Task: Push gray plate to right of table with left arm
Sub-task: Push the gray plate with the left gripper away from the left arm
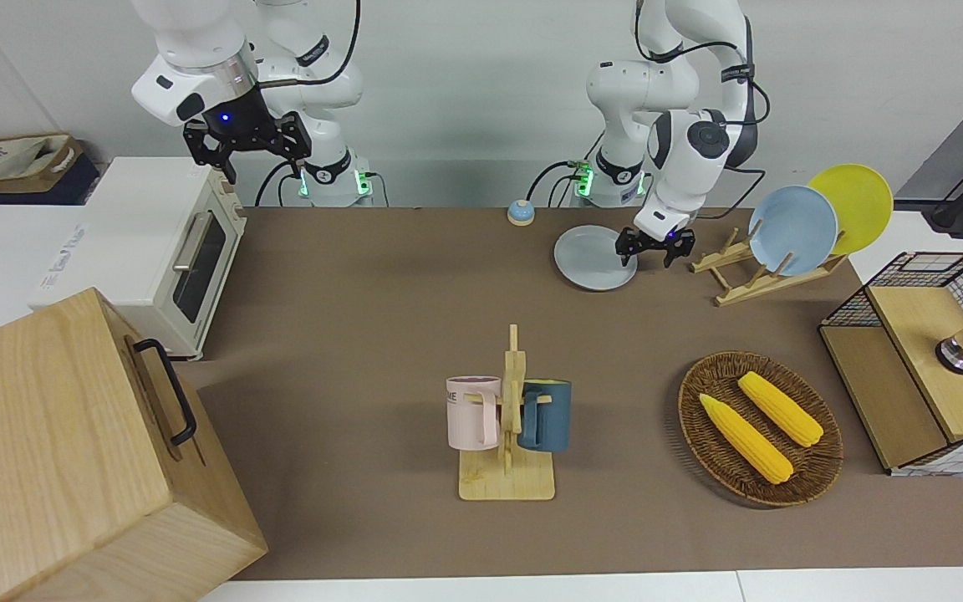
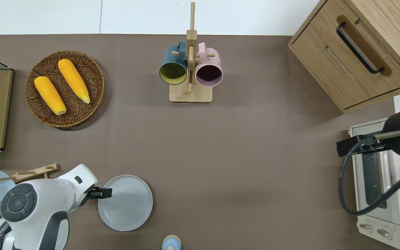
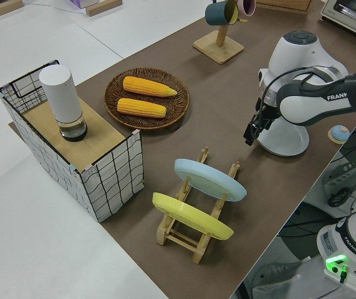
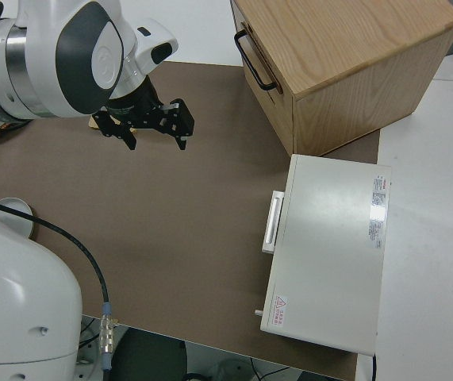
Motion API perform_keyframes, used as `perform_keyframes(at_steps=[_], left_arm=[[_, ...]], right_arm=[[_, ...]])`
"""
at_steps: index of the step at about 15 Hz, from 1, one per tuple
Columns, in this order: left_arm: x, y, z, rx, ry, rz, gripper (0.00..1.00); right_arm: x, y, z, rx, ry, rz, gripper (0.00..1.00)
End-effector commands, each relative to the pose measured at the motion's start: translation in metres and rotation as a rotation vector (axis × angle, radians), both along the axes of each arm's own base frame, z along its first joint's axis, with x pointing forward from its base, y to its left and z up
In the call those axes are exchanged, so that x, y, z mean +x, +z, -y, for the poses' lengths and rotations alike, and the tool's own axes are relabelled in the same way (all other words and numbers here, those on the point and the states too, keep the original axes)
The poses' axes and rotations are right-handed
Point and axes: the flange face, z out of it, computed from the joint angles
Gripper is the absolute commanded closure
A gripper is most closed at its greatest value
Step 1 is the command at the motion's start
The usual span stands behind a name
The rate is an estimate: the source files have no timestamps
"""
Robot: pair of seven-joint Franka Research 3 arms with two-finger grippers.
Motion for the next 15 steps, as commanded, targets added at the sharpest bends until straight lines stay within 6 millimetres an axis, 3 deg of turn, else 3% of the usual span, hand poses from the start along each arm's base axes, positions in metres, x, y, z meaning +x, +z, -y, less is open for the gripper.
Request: perform_keyframes(at_steps=[1, 7, 9, 15], left_arm=[[0.0, -0.014, 0.003, -0.008, 0.014, 0.004, 0.0], [0.0, -0.027, 0.007, -0.005, 0.003, -0.011, 0.01], [0.0, -0.027, 0.007, -0.005, 0.003, -0.011, 0.11], [0.0, -0.027, 0.006, -0.005, 0.006, -0.014, 0.86]], right_arm=[[-0.003, 0.004, 0.001, 0.002, -0.014, -0.004, 0.017], [-0.003, 0.004, 0.001, 0.001, -0.015, -0.004, 0.017], [-0.003, 0.004, 0.001, 0.001, -0.015, -0.004, 0.017], [-0.003, 0.004, 0.002, 0.001, -0.017, -0.004, 0.017]])
